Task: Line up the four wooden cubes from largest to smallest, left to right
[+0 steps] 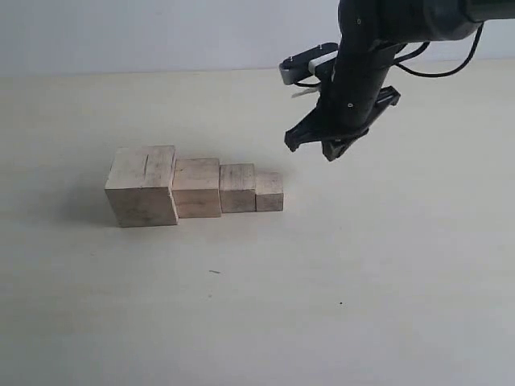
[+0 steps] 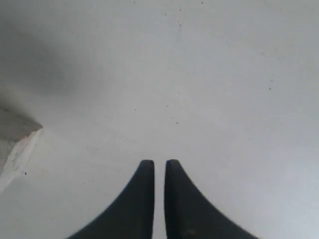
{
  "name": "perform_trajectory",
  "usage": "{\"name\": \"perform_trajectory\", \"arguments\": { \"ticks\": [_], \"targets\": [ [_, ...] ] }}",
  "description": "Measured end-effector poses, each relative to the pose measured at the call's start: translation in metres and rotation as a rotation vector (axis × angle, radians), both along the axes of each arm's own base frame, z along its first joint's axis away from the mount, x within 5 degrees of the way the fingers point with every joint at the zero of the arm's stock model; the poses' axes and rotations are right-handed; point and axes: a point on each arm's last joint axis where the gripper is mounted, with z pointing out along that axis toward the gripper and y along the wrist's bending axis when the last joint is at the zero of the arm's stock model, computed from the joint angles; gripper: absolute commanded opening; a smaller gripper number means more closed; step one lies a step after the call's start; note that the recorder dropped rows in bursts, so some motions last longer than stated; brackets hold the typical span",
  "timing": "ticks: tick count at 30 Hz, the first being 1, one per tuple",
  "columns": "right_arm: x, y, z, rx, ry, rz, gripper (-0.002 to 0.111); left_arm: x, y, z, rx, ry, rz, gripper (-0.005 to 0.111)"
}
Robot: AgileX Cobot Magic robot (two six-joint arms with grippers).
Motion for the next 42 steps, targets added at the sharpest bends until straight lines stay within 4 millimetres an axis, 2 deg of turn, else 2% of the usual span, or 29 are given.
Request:
{"name": "perform_trajectory", "arguments": {
  "ticks": [4, 6, 9, 14, 20, 26, 31, 42],
  "targets": [
    [-0.004, -0.002, 0.003, -0.002, 0.036, -0.073, 0.000, 0.000, 0.000, 0.000, 0.000, 0.000, 0.000, 0.000],
    [-0.009, 0.000, 0.016, 0.066, 0.030, -0.106, 0.000, 0.000, 0.000, 0.000, 0.000, 0.000, 0.000, 0.000],
    [-0.031, -0.002, 0.053, 0.289, -0.041, -0.165, 0.000, 0.000, 0.000, 0.000, 0.000, 0.000, 0.000, 0.000],
    [-0.075, -0.018, 0.100, 0.464, -0.174, -0.161, 0.000, 0.000, 0.000, 0.000, 0.000, 0.000, 0.000, 0.000],
    [-0.122, -0.044, 0.131, 0.512, -0.204, -0.140, 0.000, 0.000, 0.000, 0.000, 0.000, 0.000, 0.000, 0.000],
    [-0.146, -0.058, 0.161, 0.555, -0.246, -0.114, 0.000, 0.000, 0.000, 0.000, 0.000, 0.000, 0.000, 0.000],
    [-0.153, -0.063, 0.173, 0.579, -0.278, -0.107, 0.000, 0.000, 0.000, 0.000, 0.000, 0.000, 0.000, 0.000],
    [-0.156, -0.065, 0.177, 0.585, -0.291, -0.103, 0.000, 0.000, 0.000, 0.000, 0.000, 0.000, 0.000, 0.000]
  ]
}}
